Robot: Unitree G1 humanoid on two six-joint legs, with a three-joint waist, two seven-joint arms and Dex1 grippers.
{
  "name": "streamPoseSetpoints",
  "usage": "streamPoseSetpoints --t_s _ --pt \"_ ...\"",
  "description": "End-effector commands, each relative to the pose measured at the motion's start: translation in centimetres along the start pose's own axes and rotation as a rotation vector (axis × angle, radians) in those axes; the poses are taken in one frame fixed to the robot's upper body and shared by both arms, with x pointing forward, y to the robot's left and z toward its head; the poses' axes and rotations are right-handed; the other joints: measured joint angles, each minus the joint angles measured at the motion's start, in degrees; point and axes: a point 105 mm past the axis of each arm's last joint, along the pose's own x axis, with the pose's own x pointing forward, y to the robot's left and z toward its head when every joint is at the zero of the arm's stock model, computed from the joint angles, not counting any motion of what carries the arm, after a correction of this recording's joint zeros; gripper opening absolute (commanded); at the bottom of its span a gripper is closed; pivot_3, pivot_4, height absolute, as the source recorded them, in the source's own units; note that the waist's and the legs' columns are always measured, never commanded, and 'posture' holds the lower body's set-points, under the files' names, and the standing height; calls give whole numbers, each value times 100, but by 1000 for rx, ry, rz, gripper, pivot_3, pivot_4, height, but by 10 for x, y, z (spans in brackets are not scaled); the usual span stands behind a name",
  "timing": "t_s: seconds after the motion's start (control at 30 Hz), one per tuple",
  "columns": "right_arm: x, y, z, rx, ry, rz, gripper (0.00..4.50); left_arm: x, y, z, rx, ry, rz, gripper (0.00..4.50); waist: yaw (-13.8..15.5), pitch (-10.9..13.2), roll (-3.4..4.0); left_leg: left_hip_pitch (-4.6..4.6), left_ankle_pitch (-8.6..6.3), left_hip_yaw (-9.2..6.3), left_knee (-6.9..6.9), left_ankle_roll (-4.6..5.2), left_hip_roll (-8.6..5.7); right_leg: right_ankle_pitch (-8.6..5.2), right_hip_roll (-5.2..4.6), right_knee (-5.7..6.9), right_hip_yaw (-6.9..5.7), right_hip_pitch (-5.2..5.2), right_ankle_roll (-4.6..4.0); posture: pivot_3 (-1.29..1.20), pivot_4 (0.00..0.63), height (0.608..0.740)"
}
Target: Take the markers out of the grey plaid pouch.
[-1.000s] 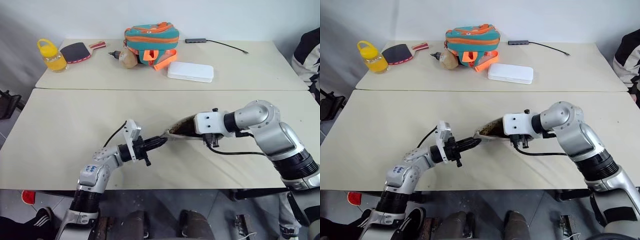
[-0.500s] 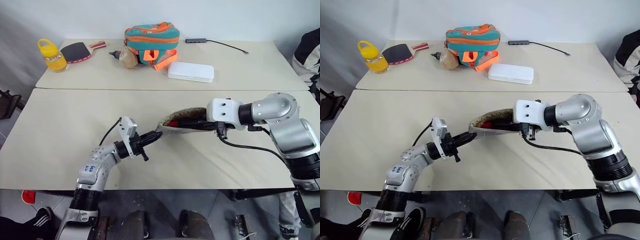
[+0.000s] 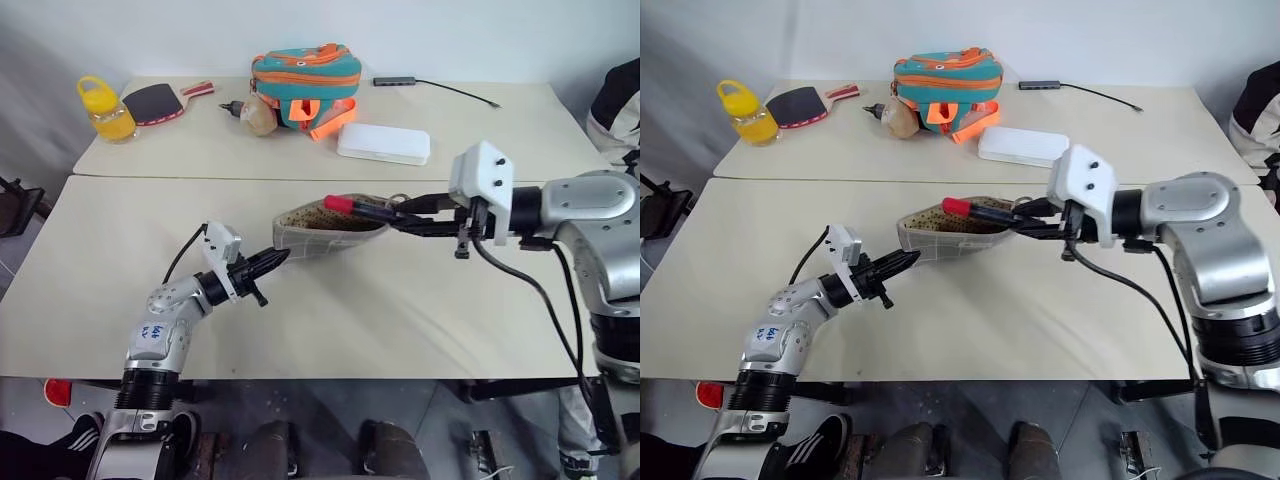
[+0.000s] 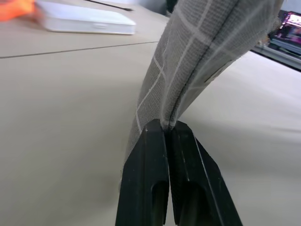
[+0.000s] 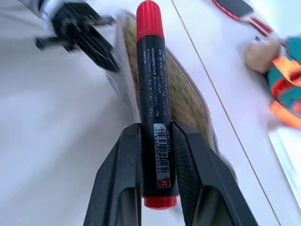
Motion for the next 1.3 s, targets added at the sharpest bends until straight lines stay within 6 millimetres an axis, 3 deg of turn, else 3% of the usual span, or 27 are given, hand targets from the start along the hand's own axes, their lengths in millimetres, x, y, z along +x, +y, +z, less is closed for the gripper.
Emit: streamPoseSetpoints --t_s 0.03,0.1,0.2,0.37,0.53,0.67,0.7,0.8,0.93,1.0,1.1,1.17,1.23,1.3 --pt "-25 -35 -18 -21 26 -216 597 -8 5 10 28 -39 14 0 -19 0 0 1 0 4 -1 0 0 0 0 0 1 0 0 0 150 740" --pt "-31 -53 -30 25 -14 -345 597 -10 6 8 22 -36 19 0 -36 0 0 3 0 9 -4 -1 0 0 1 -2 2 0 0 0 150 740" --pt "-34 -60 -62 35 87 -421 597 -9 4 6 23 -31 15 0 -50 0 0 4 2 14 -7 -3 1 0 5 0 4 -2 0 0 150 740" --pt "-17 -40 -118 75 265 -381 597 -4 0 9 22 -45 -4 0 -52 0 0 4 2 15 -12 -4 3 0 6 -1 4 -4 0 0 150 740" --pt "-4 -23 -139 170 277 -329 597 -4 -4 8 24 -43 -9 0 -52 0 1 4 5 18 -9 -4 5 0 7 -2 7 -3 0 0 150 740" --pt "-3 -17 -142 223 261 -301 597 -3 -6 9 25 -45 -11 0 -43 0 1 4 5 14 -9 -4 5 0 6 -2 6 -2 0 0 150 740" --pt "-4 -18 -142 237 253 -313 1313 -3 -7 9 26 -46 -13 0 -43 0 1 4 5 13 -9 -4 5 0 7 -2 6 -2 0 0 150 740" --pt "-7 -17 -142 232 267 -301 2222 -1 -9 9 27 -47 -19 0 -43 0 1 4 5 12 -9 -4 5 0 7 -2 6 -2 0 0 150 740" --pt "-11 -24 -121 238 197 -292 3537 -1 -9 9 25 -47 -21 0 -45 0 1 4 5 13 -9 -4 5 0 6 -2 6 -2 0 0 150 740" --pt "-12 -32 -95 215 104 -292 3537 -1 -10 8 25 -45 -23 0 -43 0 1 4 5 12 -9 -4 6 0 7 -3 6 -2 0 0 150 740" --pt "-19 -58 -30 152 -96 -350 3537 1 -11 9 17 -48 -29 0 -60 6 11 3 5 13 -8 -4 6 0 6 -5 8 -2 0 0 150 740" --pt "-20 -65 -2 137 -193 -359 3361 2 -12 9 13 -52 -33 0 -60 7 17 4 5 17 -7 -4 9 0 7 -4 12 -6 0 0 150 740" --pt "-11 -57 23 92 -260 -296 2953 5 -14 9 5 -55 -40 0 -49 6 15 4 3 6 -8 -9 15 0 14 2 6 -5 -1 0 150 740" --pt "5 -39 42 38 -304 -204 2253 7 -16 9 -1 -56 -46 0 -32 4 11 4 0 2 -11 -14 19 0 20 1 3 -4 -1 0 150 740"
